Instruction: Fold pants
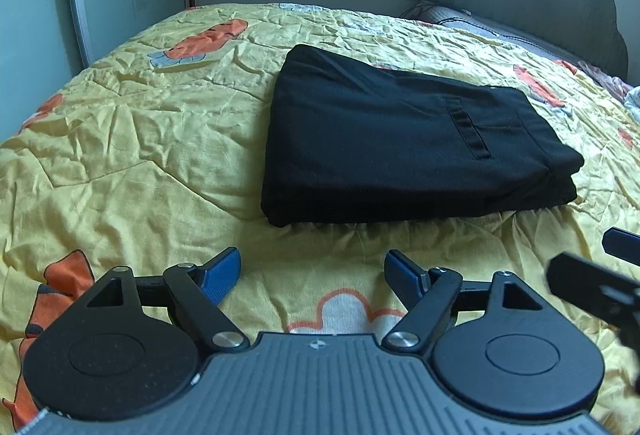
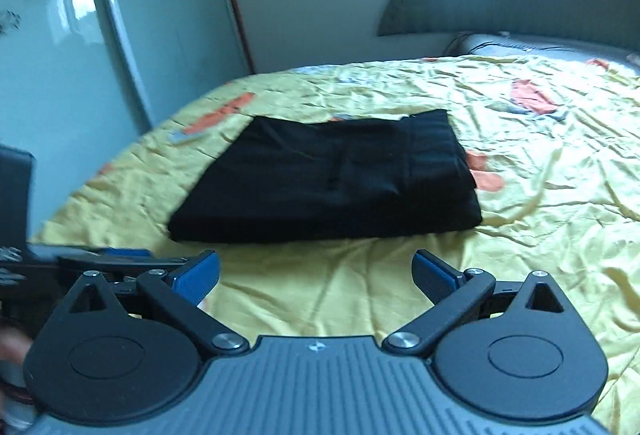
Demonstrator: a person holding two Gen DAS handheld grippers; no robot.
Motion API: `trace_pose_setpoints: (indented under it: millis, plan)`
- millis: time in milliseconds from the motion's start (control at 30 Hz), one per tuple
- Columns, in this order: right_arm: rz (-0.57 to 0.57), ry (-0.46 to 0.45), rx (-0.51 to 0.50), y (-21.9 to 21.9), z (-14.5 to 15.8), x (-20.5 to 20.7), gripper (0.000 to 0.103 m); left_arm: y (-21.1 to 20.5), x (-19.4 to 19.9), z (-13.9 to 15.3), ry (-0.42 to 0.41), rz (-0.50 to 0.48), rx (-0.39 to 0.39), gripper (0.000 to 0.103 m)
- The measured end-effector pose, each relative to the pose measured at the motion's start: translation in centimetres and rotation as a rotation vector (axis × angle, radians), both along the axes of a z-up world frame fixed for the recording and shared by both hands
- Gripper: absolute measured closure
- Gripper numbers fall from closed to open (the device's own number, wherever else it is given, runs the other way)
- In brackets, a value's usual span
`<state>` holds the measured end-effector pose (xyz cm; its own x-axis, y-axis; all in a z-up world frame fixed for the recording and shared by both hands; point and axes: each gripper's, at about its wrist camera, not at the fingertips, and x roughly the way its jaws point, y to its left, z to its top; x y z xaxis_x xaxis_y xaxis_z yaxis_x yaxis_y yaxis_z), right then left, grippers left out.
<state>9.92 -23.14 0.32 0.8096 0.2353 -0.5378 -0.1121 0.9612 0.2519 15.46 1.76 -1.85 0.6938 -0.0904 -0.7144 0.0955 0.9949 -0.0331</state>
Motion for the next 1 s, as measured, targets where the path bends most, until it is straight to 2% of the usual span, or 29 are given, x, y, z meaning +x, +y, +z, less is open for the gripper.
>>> trace_pose_setpoints:
  millis: [300,767,1000]
  plan:
    - [-0.058,0.036,-0.067,0.5,-2.3,0.7,0.000,-0.5,-0.6,-0.7,-0.020,0.012,0.012,0.013]
    - [-0.093,0.068,-0.087,0.6,-4.0,1.3,0.000,-0.8,-1.5,-1.6,-0.071,0.028,0.032,0.002]
    - [-0.104,0.067,-0.089,0.5,-4.4,1.2,0.000,-0.8,-1.6,-1.8,-0.084,0.038,0.036,0.000]
